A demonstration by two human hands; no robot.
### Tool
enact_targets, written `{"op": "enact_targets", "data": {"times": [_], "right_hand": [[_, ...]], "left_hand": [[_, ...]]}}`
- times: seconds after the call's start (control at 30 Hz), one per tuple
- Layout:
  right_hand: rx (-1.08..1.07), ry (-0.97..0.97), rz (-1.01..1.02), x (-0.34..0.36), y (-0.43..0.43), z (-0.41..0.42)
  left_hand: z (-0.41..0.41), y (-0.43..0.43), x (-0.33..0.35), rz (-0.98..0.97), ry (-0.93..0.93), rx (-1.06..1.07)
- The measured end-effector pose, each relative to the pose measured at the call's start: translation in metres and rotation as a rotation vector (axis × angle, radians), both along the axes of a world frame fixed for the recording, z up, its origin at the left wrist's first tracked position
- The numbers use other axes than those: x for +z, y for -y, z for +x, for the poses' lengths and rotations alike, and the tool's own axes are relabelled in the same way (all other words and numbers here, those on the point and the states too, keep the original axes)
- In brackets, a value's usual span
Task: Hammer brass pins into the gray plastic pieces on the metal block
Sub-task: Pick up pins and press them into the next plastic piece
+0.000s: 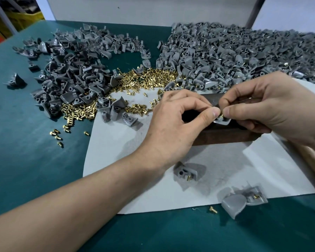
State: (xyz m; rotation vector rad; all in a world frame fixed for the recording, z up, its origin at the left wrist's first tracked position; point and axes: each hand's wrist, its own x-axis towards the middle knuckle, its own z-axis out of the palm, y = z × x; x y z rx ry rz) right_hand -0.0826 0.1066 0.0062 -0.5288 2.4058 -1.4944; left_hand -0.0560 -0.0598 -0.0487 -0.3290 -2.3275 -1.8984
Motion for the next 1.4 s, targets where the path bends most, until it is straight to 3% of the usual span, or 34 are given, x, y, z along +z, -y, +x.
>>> {"op": "enact_targets", "data": {"times": [1.4], "right_hand": [[0.065, -0.026, -0.044, -0.0052, -0.0068, -0.0041]], "left_hand": [[-0.0020, 0.0000, -0.0045, -0.005, -0.037, 0.002]]}}
